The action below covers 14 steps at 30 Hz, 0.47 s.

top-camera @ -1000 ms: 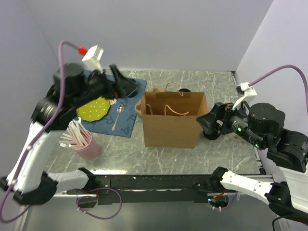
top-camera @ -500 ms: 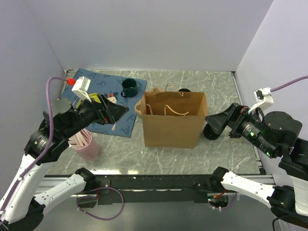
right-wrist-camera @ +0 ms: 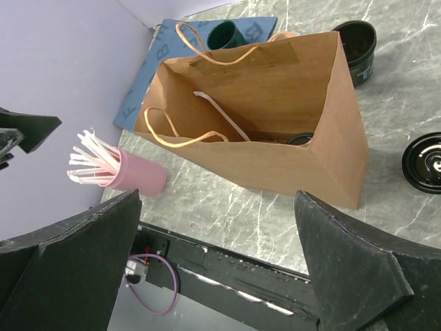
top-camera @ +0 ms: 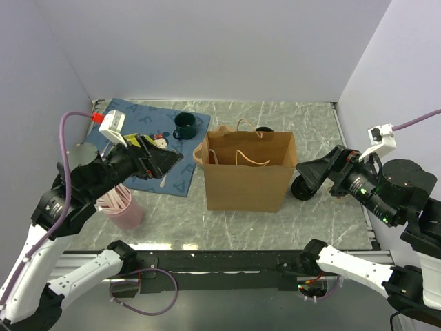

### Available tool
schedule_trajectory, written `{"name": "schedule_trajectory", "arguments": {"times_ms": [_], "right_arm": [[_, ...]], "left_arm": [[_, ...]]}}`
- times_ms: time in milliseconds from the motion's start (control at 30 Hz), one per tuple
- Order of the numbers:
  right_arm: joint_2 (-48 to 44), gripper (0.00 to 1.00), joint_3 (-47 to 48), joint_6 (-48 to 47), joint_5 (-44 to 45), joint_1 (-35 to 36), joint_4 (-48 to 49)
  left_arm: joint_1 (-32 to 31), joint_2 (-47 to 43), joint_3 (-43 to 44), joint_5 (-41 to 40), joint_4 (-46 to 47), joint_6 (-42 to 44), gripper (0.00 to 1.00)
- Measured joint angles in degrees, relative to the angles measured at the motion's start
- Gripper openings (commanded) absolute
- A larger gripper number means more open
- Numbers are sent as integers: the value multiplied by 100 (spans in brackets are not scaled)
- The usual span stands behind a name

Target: Pack the takeout coffee

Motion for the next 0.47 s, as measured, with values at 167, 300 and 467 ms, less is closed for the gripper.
{"name": "schedule_trajectory", "arguments": {"times_ms": [167, 300, 467], "right_arm": [[-11, 100, -9, -2, -7, 0, 42], [-35, 100, -46, 0, -31, 0, 72], [-55, 100, -59, -2, -105, 0, 87]], "left_arm": [[0, -20, 122, -9, -44, 2, 97], [0, -98, 133, -22, -81, 0, 97], [0, -155, 181, -22, -146, -2, 97]]}}
